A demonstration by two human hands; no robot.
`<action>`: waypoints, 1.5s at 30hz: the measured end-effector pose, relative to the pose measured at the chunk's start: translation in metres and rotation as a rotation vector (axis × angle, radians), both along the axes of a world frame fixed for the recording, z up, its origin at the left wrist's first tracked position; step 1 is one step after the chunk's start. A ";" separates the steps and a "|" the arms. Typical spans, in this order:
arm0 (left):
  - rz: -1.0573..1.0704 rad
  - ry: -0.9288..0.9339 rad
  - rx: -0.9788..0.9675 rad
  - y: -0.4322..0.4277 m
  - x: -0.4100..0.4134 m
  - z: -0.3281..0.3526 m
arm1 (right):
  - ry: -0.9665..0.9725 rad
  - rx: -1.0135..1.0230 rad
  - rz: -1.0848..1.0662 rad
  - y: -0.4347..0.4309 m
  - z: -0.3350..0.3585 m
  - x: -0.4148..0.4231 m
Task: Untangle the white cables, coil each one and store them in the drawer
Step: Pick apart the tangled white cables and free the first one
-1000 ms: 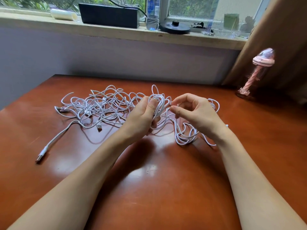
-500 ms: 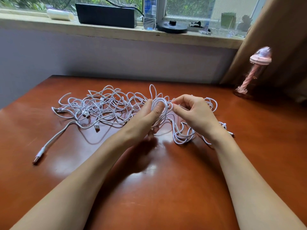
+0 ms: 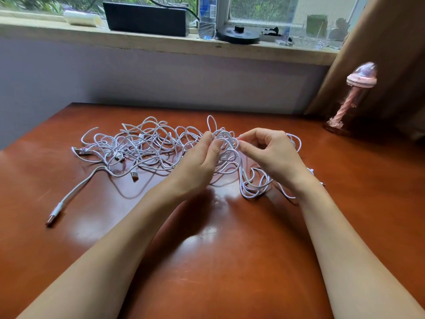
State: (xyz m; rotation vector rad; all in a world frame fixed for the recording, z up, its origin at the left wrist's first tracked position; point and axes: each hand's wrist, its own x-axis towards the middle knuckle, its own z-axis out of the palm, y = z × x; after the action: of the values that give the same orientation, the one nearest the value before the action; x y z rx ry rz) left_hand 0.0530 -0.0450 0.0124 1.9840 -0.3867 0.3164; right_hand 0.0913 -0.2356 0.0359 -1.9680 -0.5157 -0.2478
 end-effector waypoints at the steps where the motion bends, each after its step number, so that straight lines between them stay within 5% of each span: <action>1: 0.008 -0.020 0.007 0.000 0.000 0.001 | 0.004 0.007 0.004 0.000 0.001 0.000; 16: -0.017 -0.105 0.192 0.002 0.002 -0.001 | 0.193 0.068 0.099 0.003 0.014 -0.010; 25: -0.003 -0.192 0.278 0.006 0.008 -0.005 | 0.138 -0.159 0.196 0.001 0.019 -0.022; 34: 0.001 -0.053 0.282 0.015 0.010 -0.010 | -0.026 -0.464 0.182 0.002 0.009 -0.012; 40: -0.065 0.037 0.255 0.017 0.006 -0.003 | -0.026 -0.408 0.199 0.000 0.010 -0.011; 45: -0.117 0.031 0.246 0.017 -0.001 0.004 | 0.191 -0.272 0.298 -0.007 0.011 -0.012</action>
State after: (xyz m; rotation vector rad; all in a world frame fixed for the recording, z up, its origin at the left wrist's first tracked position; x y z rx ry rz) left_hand 0.0524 -0.0278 0.0164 2.1921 -0.5405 0.1703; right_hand 0.0797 -0.2427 0.0468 -2.1152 -0.7371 0.2067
